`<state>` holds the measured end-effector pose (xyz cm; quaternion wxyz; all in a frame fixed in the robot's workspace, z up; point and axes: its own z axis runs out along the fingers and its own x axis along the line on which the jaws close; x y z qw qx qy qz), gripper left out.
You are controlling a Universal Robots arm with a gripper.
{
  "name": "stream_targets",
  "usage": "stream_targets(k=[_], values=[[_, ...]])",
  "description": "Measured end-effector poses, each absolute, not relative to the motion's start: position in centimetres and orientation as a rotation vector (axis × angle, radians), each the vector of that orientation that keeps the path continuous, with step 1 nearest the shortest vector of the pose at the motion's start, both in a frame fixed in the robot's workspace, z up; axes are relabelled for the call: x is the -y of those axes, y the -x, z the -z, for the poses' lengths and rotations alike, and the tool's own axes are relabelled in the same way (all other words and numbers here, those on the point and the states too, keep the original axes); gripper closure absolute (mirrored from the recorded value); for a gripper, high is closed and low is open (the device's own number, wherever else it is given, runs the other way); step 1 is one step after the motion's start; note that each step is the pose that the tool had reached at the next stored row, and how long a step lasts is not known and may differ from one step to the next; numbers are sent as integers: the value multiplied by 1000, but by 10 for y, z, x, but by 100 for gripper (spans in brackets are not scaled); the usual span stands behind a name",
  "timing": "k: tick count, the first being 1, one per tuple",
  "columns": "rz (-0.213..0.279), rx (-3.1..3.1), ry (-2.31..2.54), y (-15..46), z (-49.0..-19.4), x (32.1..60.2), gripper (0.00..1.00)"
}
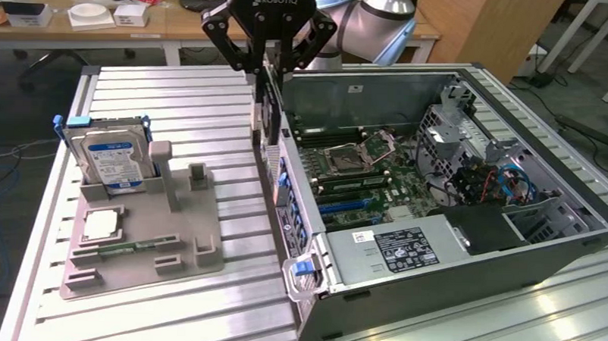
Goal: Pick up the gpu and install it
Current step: 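Pick up the gpu and move the gpu toward the slot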
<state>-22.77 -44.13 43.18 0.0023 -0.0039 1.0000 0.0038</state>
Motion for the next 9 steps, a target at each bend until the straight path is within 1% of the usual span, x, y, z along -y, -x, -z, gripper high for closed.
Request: stream_targets(k=[9], values=[[-12, -3137, 13, 219, -432, 441, 74]])
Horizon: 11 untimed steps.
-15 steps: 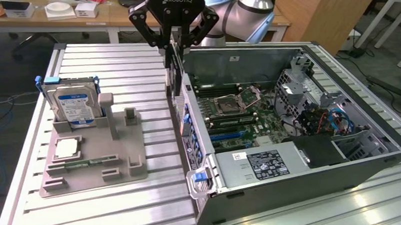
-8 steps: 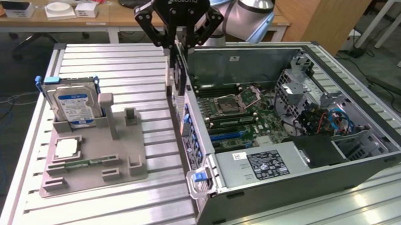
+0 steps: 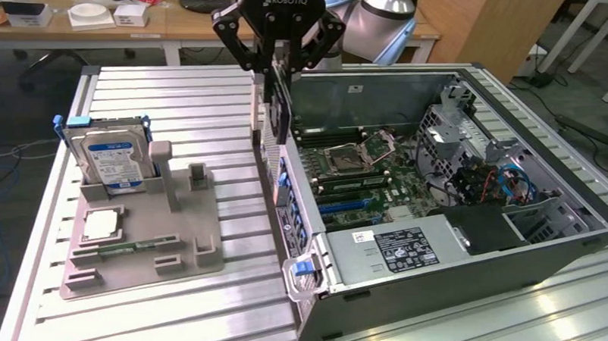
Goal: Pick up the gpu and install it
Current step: 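Pick up the gpu and move the gpu toward the slot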
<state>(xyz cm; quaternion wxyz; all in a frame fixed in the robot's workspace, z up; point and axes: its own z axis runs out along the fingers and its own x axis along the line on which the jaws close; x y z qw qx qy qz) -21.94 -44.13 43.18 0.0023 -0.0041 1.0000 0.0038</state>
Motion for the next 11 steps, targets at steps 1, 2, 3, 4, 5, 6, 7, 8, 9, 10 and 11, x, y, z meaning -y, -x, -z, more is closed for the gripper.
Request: stream_targets(k=[1, 2, 3, 4, 5, 6, 7, 8, 9, 10, 11], values=[[-12, -3137, 13, 218, -432, 441, 74], [-12, -3137, 13, 218, -432, 441, 74], [-12, -3137, 13, 217, -432, 441, 74], [-12, -3137, 13, 215, -432, 441, 74], [-12, -3137, 13, 214, -432, 441, 74], [-12, -3137, 13, 213, -432, 441, 74], [-12, -3137, 14, 212, -432, 441, 74], [-12, -3137, 14, 211, -432, 441, 74], [-12, -3137, 14, 210, -432, 441, 74], [-12, -3137, 14, 209, -432, 441, 74], [-12, -3137, 14, 208, -432, 441, 74]])
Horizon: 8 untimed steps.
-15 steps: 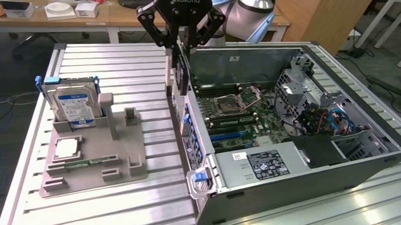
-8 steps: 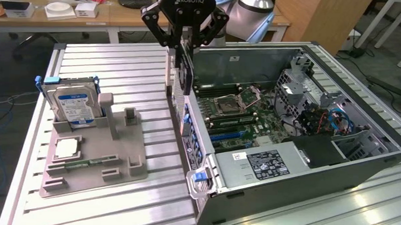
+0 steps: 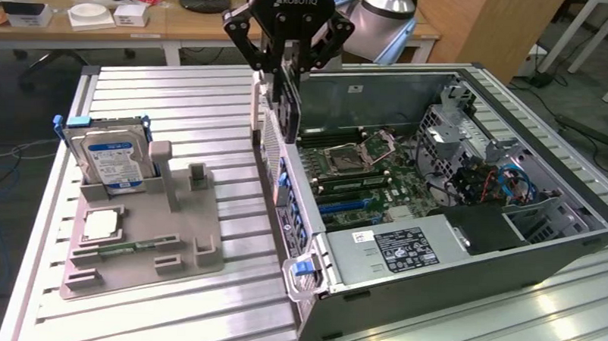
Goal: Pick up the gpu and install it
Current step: 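Pick up the gpu and move the gpu toward the slot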
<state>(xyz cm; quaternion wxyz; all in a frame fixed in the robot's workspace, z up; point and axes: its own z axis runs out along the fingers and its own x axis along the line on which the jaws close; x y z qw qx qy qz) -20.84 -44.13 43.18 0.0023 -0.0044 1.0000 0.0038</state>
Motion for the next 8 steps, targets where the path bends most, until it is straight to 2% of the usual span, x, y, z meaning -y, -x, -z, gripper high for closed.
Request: stream_targets(k=[8], values=[[-12, -3137, 15, 201, -432, 441, 74]])
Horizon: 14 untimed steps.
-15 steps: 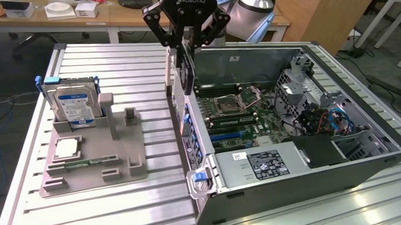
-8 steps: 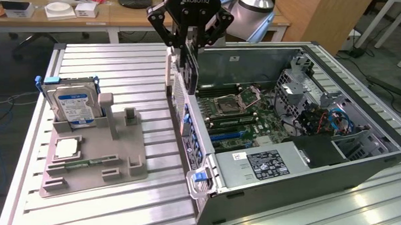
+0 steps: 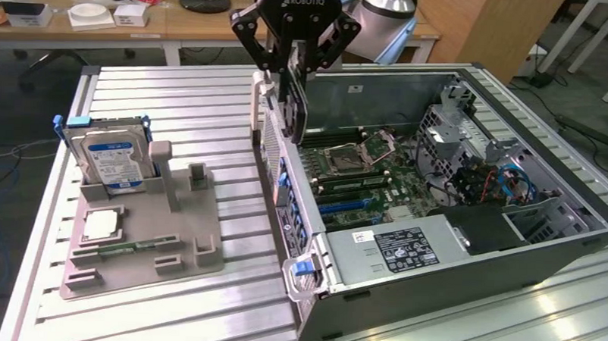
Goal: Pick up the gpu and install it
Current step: 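Pick up the gpu and move the gpu toward the slot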
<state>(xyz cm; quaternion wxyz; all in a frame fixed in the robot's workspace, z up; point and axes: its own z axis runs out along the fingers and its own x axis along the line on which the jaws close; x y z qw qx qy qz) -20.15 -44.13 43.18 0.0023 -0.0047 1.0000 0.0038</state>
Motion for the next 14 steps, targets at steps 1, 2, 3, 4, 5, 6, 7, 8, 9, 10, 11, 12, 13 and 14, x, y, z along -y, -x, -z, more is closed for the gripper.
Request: stream_targets(k=[1, 2, 3, 4, 5, 6, 7, 8, 9, 10, 11, 12, 13, 14], values=[[-12, -3137, 15, 201, -432, 441, 74], [-12, -3137, 15, 200, -432, 441, 74], [-12, -3137, 15, 199, -432, 441, 74], [-12, -3137, 15, 198, -432, 441, 74], [-12, -3137, 15, 197, -432, 441, 74], [-12, -3137, 15, 196, -432, 441, 74], [-12, -3137, 16, 195, -432, 441, 74], [-12, -3137, 16, 194, -432, 441, 74], [-12, -3137, 16, 193, -432, 441, 74], [-12, -3137, 16, 192, -432, 441, 74], [-12, -3137, 16, 192, -432, 441, 74], [-12, -3137, 16, 191, -432, 441, 74], [-12, -3137, 16, 190, -432, 441, 74], [-12, -3137, 16, 189, -432, 441, 74]])
